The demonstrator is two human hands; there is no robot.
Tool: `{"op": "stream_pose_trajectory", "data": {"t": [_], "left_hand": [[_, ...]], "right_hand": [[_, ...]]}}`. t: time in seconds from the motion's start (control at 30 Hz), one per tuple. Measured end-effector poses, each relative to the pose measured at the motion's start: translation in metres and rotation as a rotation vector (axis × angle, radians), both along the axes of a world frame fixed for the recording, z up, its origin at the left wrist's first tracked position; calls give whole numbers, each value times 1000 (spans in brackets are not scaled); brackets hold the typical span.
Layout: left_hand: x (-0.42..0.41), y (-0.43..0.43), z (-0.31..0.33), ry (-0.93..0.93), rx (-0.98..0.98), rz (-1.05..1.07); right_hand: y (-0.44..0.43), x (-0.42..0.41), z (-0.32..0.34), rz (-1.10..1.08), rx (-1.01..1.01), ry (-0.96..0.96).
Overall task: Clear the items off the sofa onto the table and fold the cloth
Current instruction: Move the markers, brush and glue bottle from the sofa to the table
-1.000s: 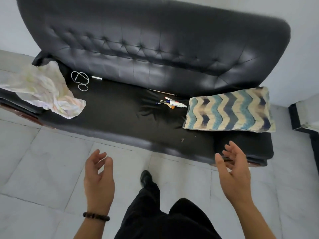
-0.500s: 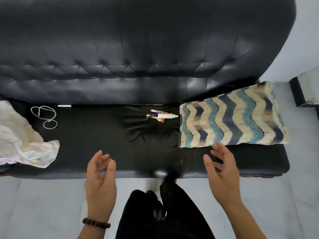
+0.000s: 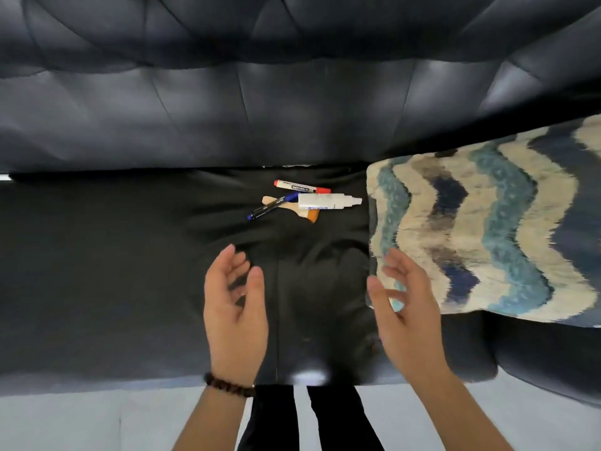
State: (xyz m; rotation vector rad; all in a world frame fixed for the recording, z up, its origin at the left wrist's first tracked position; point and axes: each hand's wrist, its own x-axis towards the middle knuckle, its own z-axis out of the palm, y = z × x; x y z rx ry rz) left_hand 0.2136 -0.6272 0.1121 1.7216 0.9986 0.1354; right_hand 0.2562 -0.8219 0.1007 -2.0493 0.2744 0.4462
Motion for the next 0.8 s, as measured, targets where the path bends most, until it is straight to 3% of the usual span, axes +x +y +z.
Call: {"op": "stream_pose_trajectory", "data": {"t": [0.1, 0.27, 0.37, 0.43, 0.5, 0.6, 0.8], "left_hand": [[37, 12, -102, 8, 146, -108], [91, 38, -225, 182, 574, -438], [99, 54, -263, 350, 718, -625], [94, 63, -272, 312, 741, -664], [83, 65, -264, 195, 663, -581], [58, 56, -224, 92, 481, -364], [6, 35, -57, 48, 192, -183]], "right_hand": [[26, 29, -90, 140, -113, -76], [66, 95, -193, 371, -449, -299], [71, 121, -237, 546, -691, -194], [70, 126, -248, 606, -801, -163], [69, 120, -238, 597, -771, -187], [67, 92, -193, 427, -510, -153], [53, 23, -46, 262, -287, -81]]}}
